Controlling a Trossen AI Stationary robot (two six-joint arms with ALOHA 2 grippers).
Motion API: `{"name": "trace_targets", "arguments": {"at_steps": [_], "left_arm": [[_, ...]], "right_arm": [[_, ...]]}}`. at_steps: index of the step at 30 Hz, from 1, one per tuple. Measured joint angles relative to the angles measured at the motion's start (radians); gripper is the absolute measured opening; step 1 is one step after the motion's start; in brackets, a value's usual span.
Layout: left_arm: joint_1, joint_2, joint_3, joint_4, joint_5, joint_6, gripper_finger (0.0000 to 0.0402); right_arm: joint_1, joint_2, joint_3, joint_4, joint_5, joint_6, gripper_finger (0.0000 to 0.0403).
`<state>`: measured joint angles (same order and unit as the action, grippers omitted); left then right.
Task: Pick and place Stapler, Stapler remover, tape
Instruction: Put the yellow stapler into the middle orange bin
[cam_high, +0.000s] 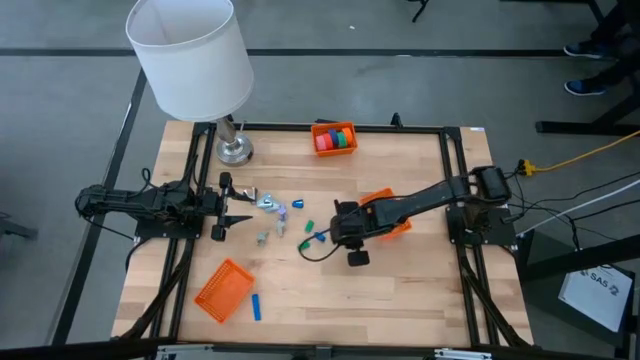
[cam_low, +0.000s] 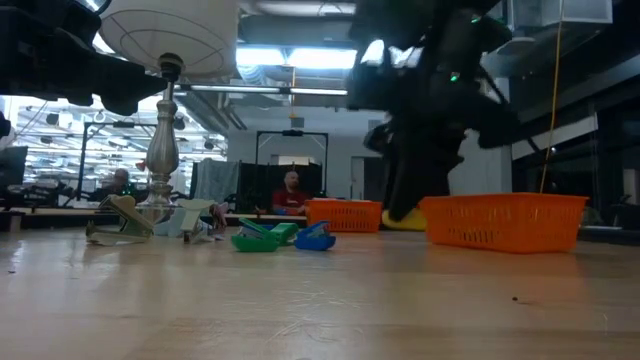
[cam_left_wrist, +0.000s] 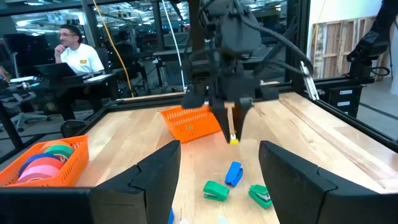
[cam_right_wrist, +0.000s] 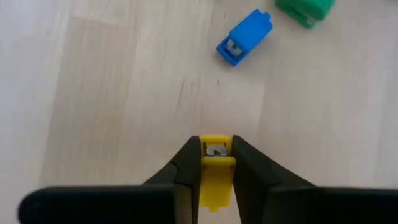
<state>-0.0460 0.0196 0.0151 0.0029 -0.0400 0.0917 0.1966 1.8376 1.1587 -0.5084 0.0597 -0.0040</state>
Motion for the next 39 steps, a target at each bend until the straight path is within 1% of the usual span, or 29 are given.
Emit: {"name": "trace_targets", "arguments": {"at_steps": [3, 6, 8, 14, 17, 19, 23, 29, 32, 35, 39], "left_arm": [[0.0, 0.0, 0.0, 0.0, 0.0, 0.0, 0.0216], [0.0, 0.0, 0.0, 0.0, 0.0, 0.0, 0.0217], [0.0, 0.0, 0.0, 0.0, 0.0, 0.0, 0.0216], [0.0, 0.0, 0.0, 0.0, 0.0, 0.0, 0.0216], [0.0, 0.0, 0.0, 0.0, 0.0, 0.0, 0.0217], [0.0, 0.0, 0.0, 0.0, 0.0, 0.0, 0.0216], [0.0, 0.0, 0.0, 0.0, 0.0, 0.0, 0.0215], [0.0, 0.0, 0.0, 0.0, 0.0, 0.0, 0.0216], [0.0, 0.0, 0.0, 0.0, 0.0, 0.0, 0.0215], [0.0, 0.0, 0.0, 0.0, 0.0, 0.0, 0.0216], [0.0, 0.0, 0.0, 0.0, 0.0, 0.0, 0.0217]], "right_arm": [[0.003, -0.087, -0.067, 0.002, 0.0, 0.004, 0.0065], [0.003, -0.188, -0.125, 0.005, -0.001, 0.027, 0.0083], [0.003, -0.255, -0.161, 0.0, -0.001, 0.031, 0.0088], [-0.013, -0.436, -0.254, -0.033, -0.001, 0.022, 0.0067], [-0.047, -0.506, -0.303, -0.055, 0.0, 0.016, 0.0066], [-0.071, -0.542, -0.342, -0.052, 0.002, -0.001, 0.0074], [-0.113, -0.582, -0.414, -0.028, 0.003, -0.003, 0.0086], [-0.149, -0.59, -0.523, 0.091, 0.0, -0.001, 0.0074], [-0.163, -0.587, -0.575, 0.151, 0.002, -0.009, 0.0075], [-0.161, -0.582, -0.613, 0.198, 0.0, -0.067, 0.0082], [-0.162, -0.582, -0.637, 0.207, 0.0, -0.109, 0.0083]]}}
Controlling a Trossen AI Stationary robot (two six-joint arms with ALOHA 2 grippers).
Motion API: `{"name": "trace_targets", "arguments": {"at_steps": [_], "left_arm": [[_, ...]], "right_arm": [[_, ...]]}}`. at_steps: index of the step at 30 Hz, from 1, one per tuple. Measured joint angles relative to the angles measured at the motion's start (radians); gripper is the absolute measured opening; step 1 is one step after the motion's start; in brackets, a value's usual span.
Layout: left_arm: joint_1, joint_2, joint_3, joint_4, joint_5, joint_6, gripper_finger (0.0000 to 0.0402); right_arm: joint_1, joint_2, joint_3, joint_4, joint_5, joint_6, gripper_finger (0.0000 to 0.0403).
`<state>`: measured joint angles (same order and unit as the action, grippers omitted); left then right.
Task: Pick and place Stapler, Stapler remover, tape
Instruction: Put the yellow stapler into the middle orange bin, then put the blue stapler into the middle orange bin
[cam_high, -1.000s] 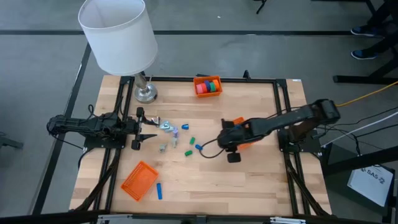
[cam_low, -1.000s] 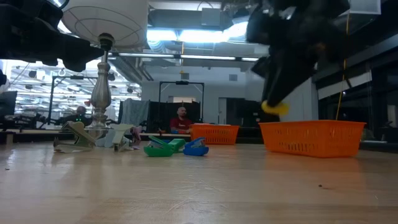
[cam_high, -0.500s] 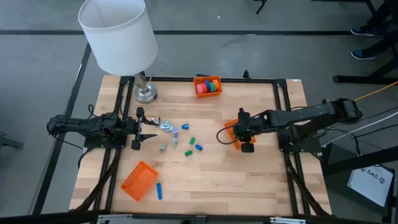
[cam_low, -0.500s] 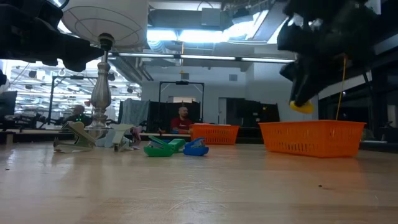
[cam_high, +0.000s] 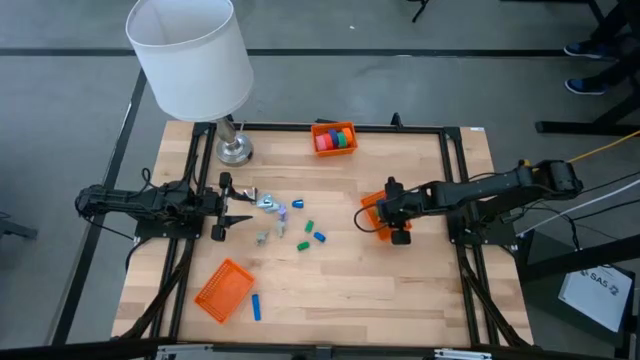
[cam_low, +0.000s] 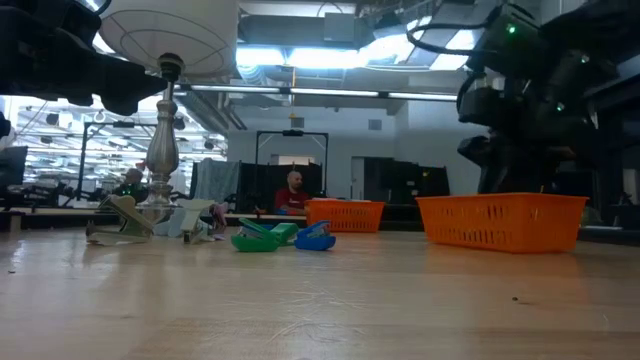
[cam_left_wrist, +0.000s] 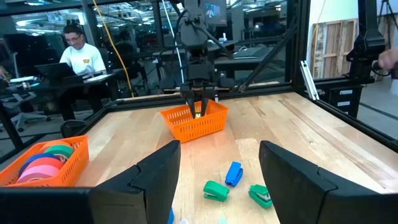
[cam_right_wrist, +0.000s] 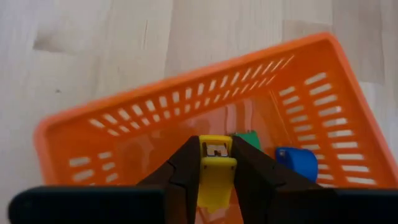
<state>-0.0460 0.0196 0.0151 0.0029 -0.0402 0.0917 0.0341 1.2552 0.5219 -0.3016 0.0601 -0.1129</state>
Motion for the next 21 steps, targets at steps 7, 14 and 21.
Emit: {"name": "trace_targets", "arguments": {"at_steps": [7, 14, 21], "left_arm": [[0.0, 0.0, 0.0, 0.0, 0.0, 0.0, 0.0215], [0.0, 0.0, 0.0, 0.0, 0.0, 0.0, 0.0215], [0.0, 0.0, 0.0, 0.0, 0.0, 0.0, 0.0217]], "right_arm": [[0.0, 0.0, -0.028, 0.014, 0.0, -0.003, 0.0093], [0.0, 0.0, -0.037, 0.017, 0.0, -0.002, 0.0121], [0.0, -0.006, -0.031, 0.017, 0.0, -0.002, 0.0138]]}}
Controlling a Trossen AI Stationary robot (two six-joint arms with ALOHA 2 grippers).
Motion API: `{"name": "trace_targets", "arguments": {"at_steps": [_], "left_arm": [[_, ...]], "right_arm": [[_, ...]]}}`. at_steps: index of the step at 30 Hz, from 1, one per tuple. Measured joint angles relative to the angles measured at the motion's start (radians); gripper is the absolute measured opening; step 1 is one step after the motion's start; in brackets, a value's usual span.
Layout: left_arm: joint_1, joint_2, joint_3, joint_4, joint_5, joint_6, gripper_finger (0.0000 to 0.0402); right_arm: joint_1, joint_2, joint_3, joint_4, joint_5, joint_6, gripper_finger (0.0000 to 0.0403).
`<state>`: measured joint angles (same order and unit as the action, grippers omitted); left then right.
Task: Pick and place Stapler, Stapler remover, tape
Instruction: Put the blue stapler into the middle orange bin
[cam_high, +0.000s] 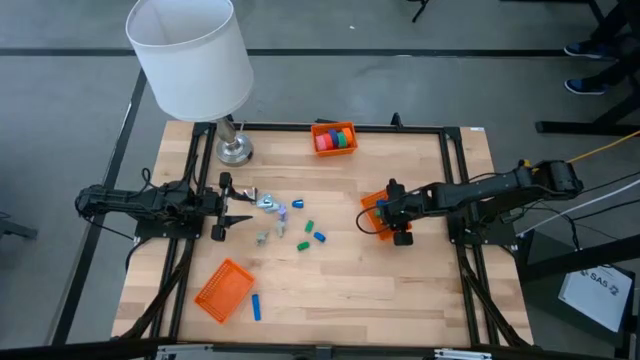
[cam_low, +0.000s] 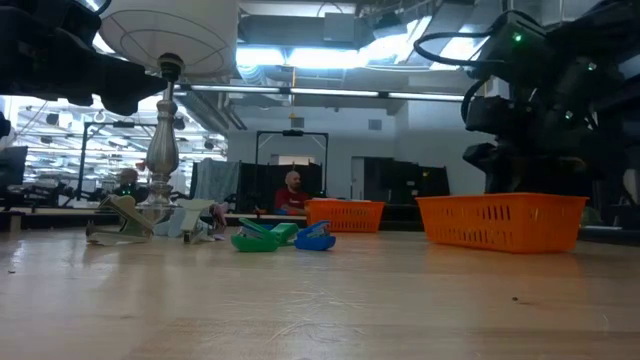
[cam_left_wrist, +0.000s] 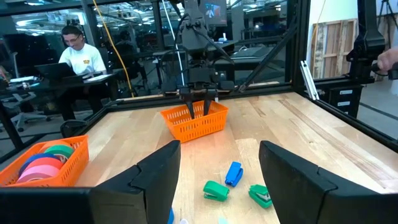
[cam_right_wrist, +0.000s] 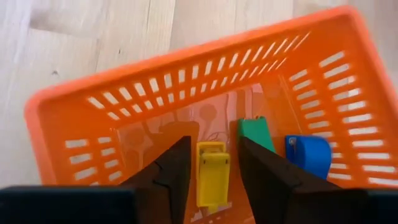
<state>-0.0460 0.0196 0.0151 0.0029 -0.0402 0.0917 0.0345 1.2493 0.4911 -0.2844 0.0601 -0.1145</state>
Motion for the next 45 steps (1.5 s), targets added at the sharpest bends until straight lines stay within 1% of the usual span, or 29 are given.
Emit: {"name": "trace_targets", "arguments": {"at_steps": [4, 9, 12, 21, 28, 34, 41, 45], "left_arm": [[0.0, 0.0, 0.0, 0.0, 0.0, 0.0, 0.0215], [0.0, 0.0, 0.0, 0.0, 0.0, 0.0, 0.0216], [0.0, 0.0, 0.0, 0.0, 0.0, 0.0, 0.0217], [0.0, 0.0, 0.0, 0.0, 0.0, 0.0, 0.0216], [0.0, 0.0, 0.0, 0.0, 0.0, 0.0, 0.0215], [0.0, 0.0, 0.0, 0.0, 0.0, 0.0, 0.0217], [0.0, 0.0, 0.0, 0.0, 0.0, 0.0, 0.0215], [0.0, 0.0, 0.0, 0.0, 0.0, 0.0, 0.0217]], "right_arm": [[0.0, -0.027, 0.051, -0.007, 0.0, 0.001, 0.014], [0.0, -0.032, 0.169, -0.112, 0.0, 0.002, 0.014], [0.009, -0.008, 0.245, -0.154, 0.001, 0.003, 0.014], [0.028, 0.185, 0.444, -0.15, 0.0, 0.001, 0.014], [0.039, 0.346, 0.538, -0.089, 0.0, -0.032, 0.014], [0.05, 0.469, 0.612, -0.071, -0.008, -0.019, 0.014], [0.062, 0.568, 0.702, -0.073, -0.008, 0.173, 0.014], [0.096, 0.59, 0.73, -0.07, -0.008, 0.268, 0.014]]}}
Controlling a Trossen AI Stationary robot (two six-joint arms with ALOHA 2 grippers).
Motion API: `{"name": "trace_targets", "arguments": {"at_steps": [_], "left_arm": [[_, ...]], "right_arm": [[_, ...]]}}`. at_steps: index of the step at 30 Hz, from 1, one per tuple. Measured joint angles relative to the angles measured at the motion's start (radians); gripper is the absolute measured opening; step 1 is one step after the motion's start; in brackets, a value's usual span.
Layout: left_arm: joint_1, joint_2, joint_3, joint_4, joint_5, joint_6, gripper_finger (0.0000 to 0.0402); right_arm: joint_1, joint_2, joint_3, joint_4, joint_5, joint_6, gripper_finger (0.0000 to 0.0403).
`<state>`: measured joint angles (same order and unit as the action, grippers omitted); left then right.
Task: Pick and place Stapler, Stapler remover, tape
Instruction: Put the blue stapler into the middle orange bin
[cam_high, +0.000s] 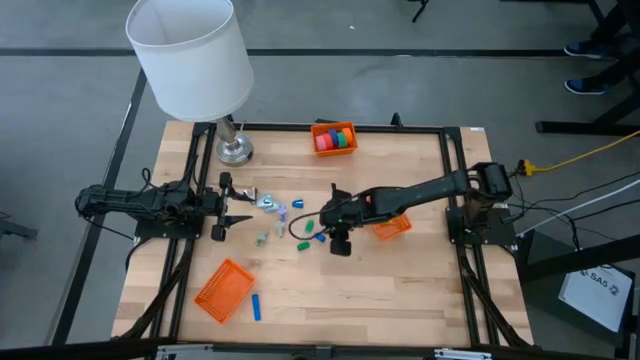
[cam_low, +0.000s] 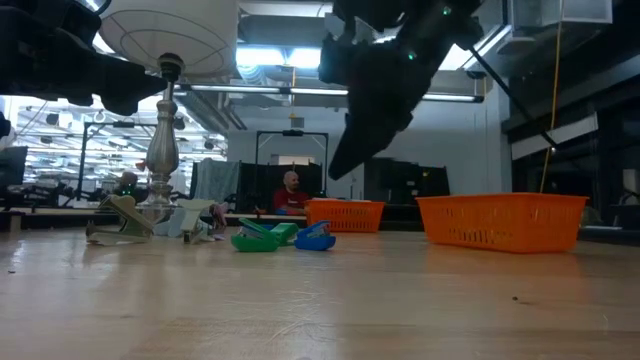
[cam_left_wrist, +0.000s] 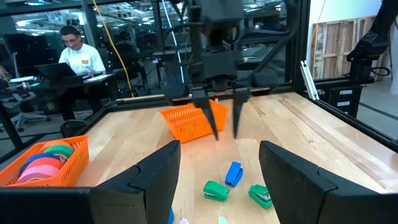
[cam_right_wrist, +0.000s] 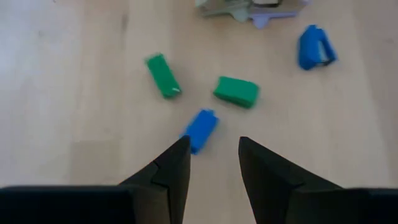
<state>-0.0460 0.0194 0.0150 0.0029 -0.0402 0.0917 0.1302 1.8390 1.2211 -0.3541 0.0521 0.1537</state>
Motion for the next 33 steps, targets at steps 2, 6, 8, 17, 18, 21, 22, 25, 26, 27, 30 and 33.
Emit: {"name": "trace_targets", "arguments": {"at_steps": [2, 6, 8, 17, 18, 21, 22, 25, 26, 27, 30, 33], "left_arm": [[0.0, 0.0, 0.0, 0.0, 0.0, 0.0, 0.0216], [0.0, 0.0, 0.0, 0.0, 0.0, 0.0, 0.0215], [0.0, 0.0, 0.0, 0.0, 0.0, 0.0, 0.0216], [0.0, 0.0, 0.0, 0.0, 0.0, 0.0, 0.0215], [0.0, 0.0, 0.0, 0.0, 0.0, 0.0, 0.0215], [0.0, 0.0, 0.0, 0.0, 0.0, 0.0, 0.0217], [0.0, 0.0, 0.0, 0.0, 0.0, 0.0, 0.0217], [0.0, 0.0, 0.0, 0.0, 0.0, 0.0, 0.0215], [0.0, 0.0, 0.0, 0.0, 0.0, 0.0, 0.0215], [0.0, 0.0, 0.0, 0.0, 0.0, 0.0, 0.0214], [0.0, 0.0, 0.0, 0.0, 0.0, 0.0, 0.0215], [0.0, 0.0, 0.0, 0.0, 0.0, 0.0, 0.0217]], "right_arm": [[0.016, 0.008, 0.005, 0.0, 0.0, 0.04, 0.014], [0.046, 0.029, 0.014, 0.019, 0.0, 0.124, 0.014], [0.057, 0.041, 0.015, 0.034, 0.0, 0.175, 0.014], [0.062, 0.11, 0.015, 0.056, 0.104, 0.262, 0.014], [0.062, 0.115, 0.015, 0.06, 0.111, 0.262, 0.014], [0.062, 0.128, 0.02, 0.057, 0.113, 0.262, 0.014], [0.062, 0.132, 0.024, 0.056, 0.113, 0.261, 0.014], [0.062, 0.14, 0.036, 0.059, 0.113, 0.262, 0.014], [0.062, 0.145, 0.039, 0.059, 0.113, 0.262, 0.014], [0.062, 0.15, 0.041, 0.059, 0.113, 0.262, 0.014], [0.062, 0.163, 0.042, 0.06, 0.113, 0.262, 0.014], [0.06, 0.18, 0.042, 0.058, 0.113, 0.261, 0.014]]}}
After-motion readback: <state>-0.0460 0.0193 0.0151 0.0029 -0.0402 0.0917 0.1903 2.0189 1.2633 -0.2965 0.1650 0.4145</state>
